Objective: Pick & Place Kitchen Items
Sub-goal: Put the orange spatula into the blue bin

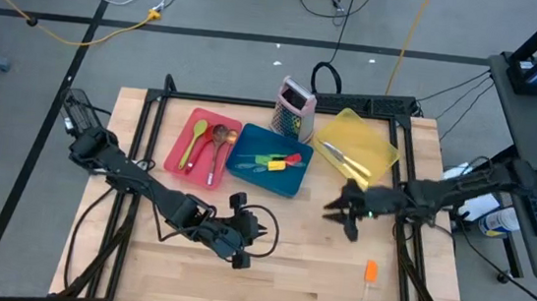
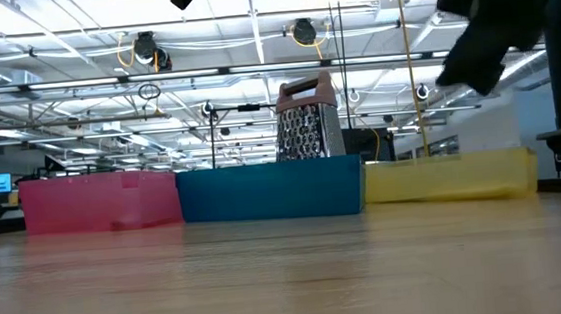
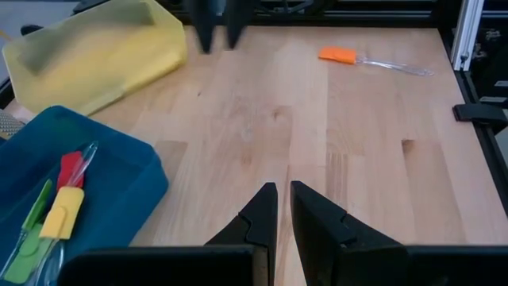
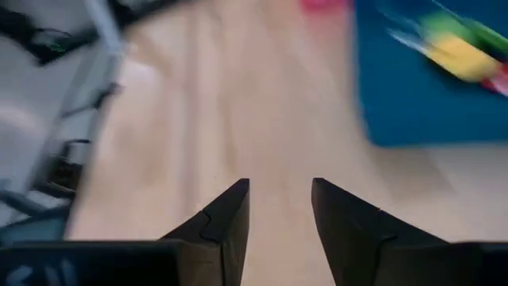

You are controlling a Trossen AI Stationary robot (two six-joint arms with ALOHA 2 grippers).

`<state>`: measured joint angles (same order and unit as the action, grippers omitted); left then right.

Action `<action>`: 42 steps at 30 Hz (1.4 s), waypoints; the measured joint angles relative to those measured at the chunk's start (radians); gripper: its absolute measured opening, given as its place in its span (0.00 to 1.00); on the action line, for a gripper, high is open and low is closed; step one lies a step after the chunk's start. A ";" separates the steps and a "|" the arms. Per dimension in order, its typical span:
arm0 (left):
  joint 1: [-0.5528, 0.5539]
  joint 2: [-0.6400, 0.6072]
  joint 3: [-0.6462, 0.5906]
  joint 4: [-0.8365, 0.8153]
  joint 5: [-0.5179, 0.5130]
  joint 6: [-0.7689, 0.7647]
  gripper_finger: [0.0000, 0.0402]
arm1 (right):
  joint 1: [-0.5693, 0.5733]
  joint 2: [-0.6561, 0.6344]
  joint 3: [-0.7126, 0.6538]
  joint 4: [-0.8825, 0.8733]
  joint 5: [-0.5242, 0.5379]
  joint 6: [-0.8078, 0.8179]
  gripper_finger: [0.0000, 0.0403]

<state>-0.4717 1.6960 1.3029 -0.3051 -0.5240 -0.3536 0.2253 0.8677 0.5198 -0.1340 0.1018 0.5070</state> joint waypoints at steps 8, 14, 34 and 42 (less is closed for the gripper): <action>0.000 0.000 0.000 0.011 0.000 -0.020 0.10 | 0.339 0.076 0.071 0.160 0.299 0.040 0.32; 0.000 0.000 0.000 0.014 0.001 -0.022 0.10 | 0.479 0.267 0.292 0.051 0.372 0.063 0.32; -0.002 0.000 0.000 0.018 0.002 0.003 0.10 | 0.682 0.630 0.410 -0.585 -0.150 1.481 0.32; -0.012 0.000 0.000 0.020 0.003 0.095 0.10 | 0.690 0.605 0.277 -0.594 -0.206 1.740 0.32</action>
<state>-0.4839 1.6962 1.3029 -0.2851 -0.5205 -0.2587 0.9153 1.4727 0.7969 -0.7281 -0.1043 2.2471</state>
